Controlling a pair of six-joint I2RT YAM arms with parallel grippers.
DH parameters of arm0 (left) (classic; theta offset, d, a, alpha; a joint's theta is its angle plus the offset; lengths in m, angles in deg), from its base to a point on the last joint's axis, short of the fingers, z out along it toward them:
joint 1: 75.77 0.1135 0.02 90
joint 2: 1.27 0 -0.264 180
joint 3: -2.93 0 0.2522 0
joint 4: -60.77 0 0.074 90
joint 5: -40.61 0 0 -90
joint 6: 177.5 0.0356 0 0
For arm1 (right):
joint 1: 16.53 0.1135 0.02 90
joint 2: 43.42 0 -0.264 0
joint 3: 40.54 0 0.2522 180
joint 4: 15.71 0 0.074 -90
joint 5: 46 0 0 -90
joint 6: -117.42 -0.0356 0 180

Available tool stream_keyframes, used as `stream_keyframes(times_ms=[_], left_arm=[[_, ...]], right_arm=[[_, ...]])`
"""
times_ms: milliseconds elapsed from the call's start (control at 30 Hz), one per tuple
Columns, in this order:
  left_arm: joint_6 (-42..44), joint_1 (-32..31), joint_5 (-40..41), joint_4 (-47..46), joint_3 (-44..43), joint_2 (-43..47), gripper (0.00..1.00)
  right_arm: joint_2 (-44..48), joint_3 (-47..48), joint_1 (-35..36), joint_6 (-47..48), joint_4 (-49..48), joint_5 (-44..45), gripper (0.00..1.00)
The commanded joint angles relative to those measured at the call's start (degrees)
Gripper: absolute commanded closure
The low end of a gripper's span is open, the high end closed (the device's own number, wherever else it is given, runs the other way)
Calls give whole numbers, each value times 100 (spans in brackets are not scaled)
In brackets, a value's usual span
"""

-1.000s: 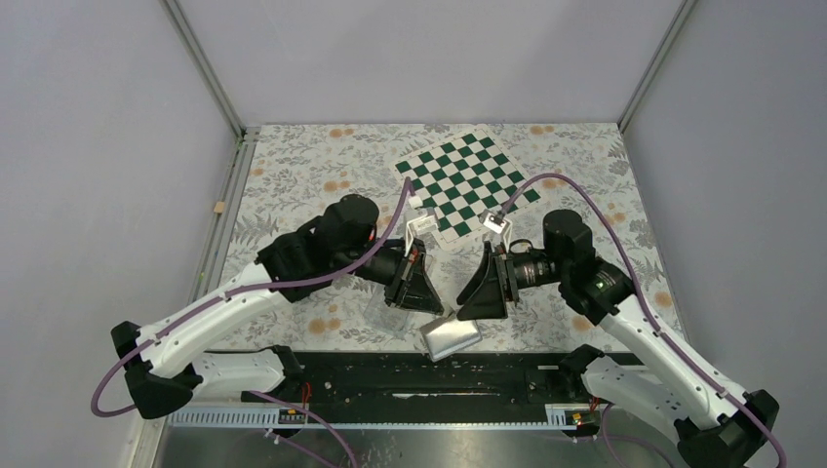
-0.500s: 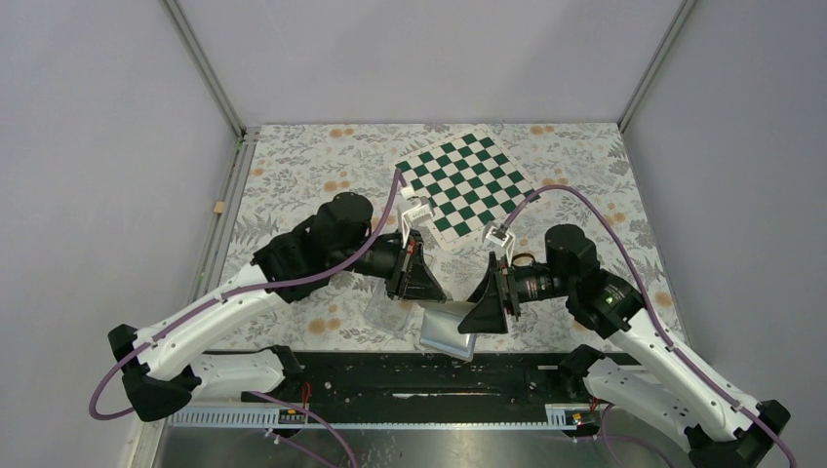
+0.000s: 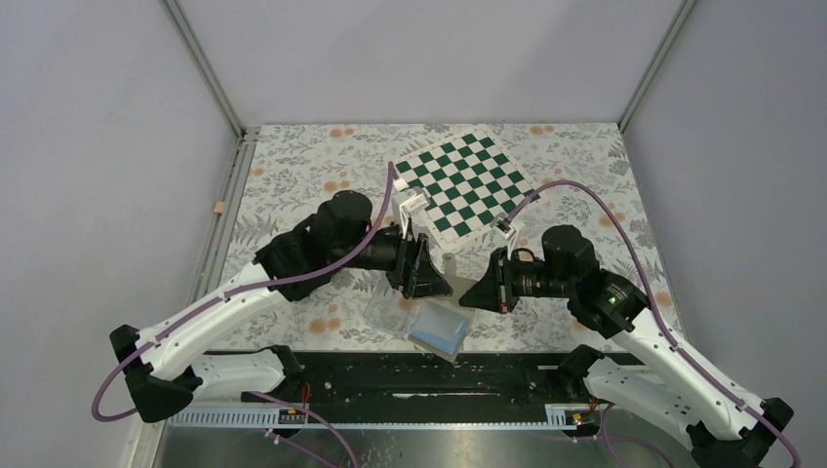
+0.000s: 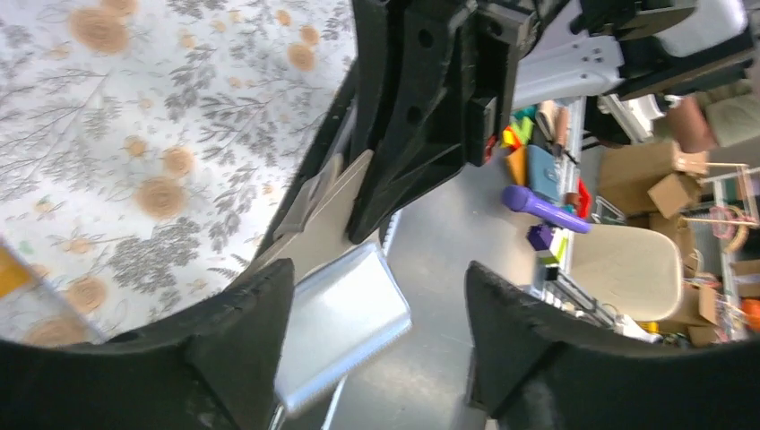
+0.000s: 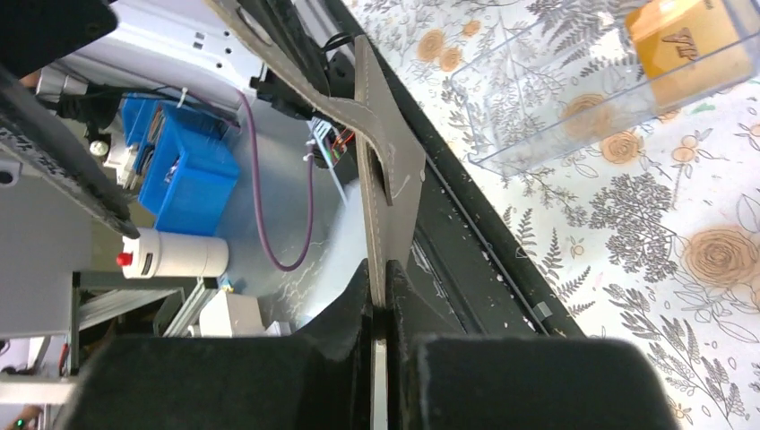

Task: Put the credit cards into the card holder
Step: Open the card holder at the center of the board.

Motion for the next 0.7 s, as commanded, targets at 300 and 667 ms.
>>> stream_keyframes(times_ms=[300,667], left_arm=[[-743,1091,1796,189,1007,727,14],[-1057,1213,557,-659,1761,-484,26]], right_arm=[[-23,224,-374,-363,708,1292,100],[13,-38,-1728,-699,345,-608,100]])
